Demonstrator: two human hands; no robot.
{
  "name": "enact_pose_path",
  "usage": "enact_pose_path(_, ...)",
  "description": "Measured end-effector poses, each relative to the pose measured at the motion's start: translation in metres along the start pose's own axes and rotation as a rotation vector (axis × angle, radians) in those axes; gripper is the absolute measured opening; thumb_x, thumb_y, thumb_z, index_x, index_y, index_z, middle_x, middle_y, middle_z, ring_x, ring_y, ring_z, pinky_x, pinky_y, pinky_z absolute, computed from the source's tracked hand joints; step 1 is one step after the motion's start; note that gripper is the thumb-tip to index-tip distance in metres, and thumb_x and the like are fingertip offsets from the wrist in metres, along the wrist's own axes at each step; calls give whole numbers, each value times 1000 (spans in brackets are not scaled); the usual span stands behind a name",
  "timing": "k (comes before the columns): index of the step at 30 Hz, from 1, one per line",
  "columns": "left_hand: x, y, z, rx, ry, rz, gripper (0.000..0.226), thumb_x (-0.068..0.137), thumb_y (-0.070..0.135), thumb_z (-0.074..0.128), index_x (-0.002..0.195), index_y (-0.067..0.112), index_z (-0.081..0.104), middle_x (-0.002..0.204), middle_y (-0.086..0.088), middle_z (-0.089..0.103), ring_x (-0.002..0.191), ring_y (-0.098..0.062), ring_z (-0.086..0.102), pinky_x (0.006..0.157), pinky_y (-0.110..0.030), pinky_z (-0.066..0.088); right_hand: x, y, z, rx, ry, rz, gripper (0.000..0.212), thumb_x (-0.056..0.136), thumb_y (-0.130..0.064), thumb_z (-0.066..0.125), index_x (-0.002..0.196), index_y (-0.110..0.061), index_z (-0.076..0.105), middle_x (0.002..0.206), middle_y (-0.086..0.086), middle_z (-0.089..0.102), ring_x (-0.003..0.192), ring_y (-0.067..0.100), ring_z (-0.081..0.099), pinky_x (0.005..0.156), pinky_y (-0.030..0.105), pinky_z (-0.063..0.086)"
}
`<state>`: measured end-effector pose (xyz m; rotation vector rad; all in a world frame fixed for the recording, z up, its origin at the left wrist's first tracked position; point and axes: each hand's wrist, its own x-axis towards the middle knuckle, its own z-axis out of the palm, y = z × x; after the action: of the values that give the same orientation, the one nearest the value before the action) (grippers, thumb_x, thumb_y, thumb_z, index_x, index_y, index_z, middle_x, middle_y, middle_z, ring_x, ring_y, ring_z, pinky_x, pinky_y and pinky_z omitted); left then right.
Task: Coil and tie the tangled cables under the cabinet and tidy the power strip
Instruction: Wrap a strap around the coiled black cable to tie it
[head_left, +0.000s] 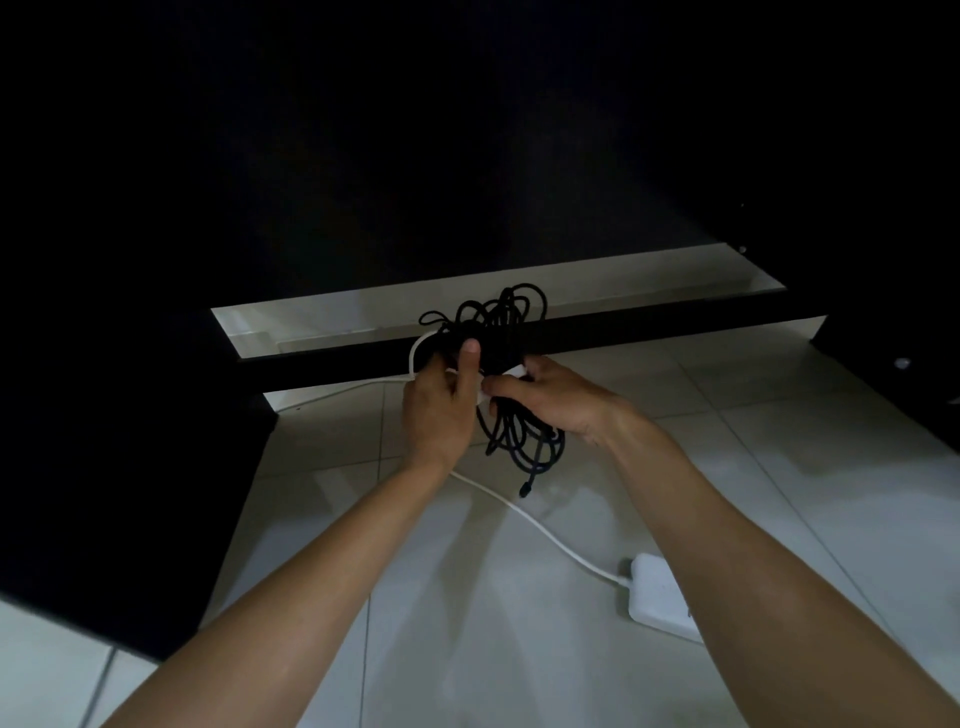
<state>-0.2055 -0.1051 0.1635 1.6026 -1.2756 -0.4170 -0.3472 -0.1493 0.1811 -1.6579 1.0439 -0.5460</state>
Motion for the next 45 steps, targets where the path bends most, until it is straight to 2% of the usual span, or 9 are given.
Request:
enact_pose_path(4,-8,-3,4,-140,-85,-48,24,93,36,60,77,18,65,67,4,70,65,-11,67,63,-23,53,-3,-1,-2,26,75,-1,24,97,-42,58,116,-27,59,100,-16,63,100,1,60,74,7,42)
enact_pose_path(7,-7,-5,1,-287,-166,-142,12,89,19,67,77,19,65,69,0,71,67,-15,69,69,-32,59,-4,3,-6,60,114,20,16,97,-40,59,106,-28,52,91,-18,58,81,-10,52,59,5,39)
enact_pose_path(13,-4,-3,-8,-180,-229,-47,13,89,24,68,99,18,74,82,7,69,71,-5,65,75,-22,56,-8,3,-11,54,129,49,23,96,-44,58,110,-27,50,94,-15,56,89,1,55,64,11,36)
enact_pose_path(19,-1,3,-12,-160,-366,-81,26,98,19,55,118,21,70,94,10,70,73,6,57,75,-12,44,-10,5,-14,104,104,111,47,89,-50,65,125,-21,57,118,-4,65,114,12,58,94,25,43)
enact_pose_path(22,1,3,-10,-200,-356,-115,27,98,19,55,122,23,68,110,8,71,100,-3,63,93,-19,46,-11,4,-16,170,73,126,36,88,-50,67,114,-27,59,118,-1,68,111,13,62,104,31,43)
enact_pose_path(28,5,7,-16,-234,-381,-120,28,98,14,55,125,19,63,113,3,69,109,-8,62,95,-17,42,-13,4,-11,195,46,90,13,92,-42,65,98,-32,62,101,-5,72,102,9,64,90,27,47)
enact_pose_path(32,8,2,-22,-149,-445,-64,29,99,13,52,125,21,63,113,9,66,109,-2,59,94,-12,40,-12,4,-11,173,53,87,35,90,-41,68,114,-16,64,84,-5,76,82,6,69,71,22,46)
enact_pose_path(36,14,-8,-25,0,-422,53,18,100,17,51,98,24,67,87,12,65,81,2,58,74,-14,43,-13,-2,-4,-61,41,88,42,89,-55,63,113,-20,61,77,-8,66,59,-5,58,56,14,40)
enact_pose_path(45,2,8,3,-188,-144,-167,23,96,21,56,117,15,49,101,5,60,98,-13,59,73,-20,42,-11,-9,21,57,144,-68,47,100,-49,47,144,-34,41,127,-8,62,114,9,61,107,35,45)
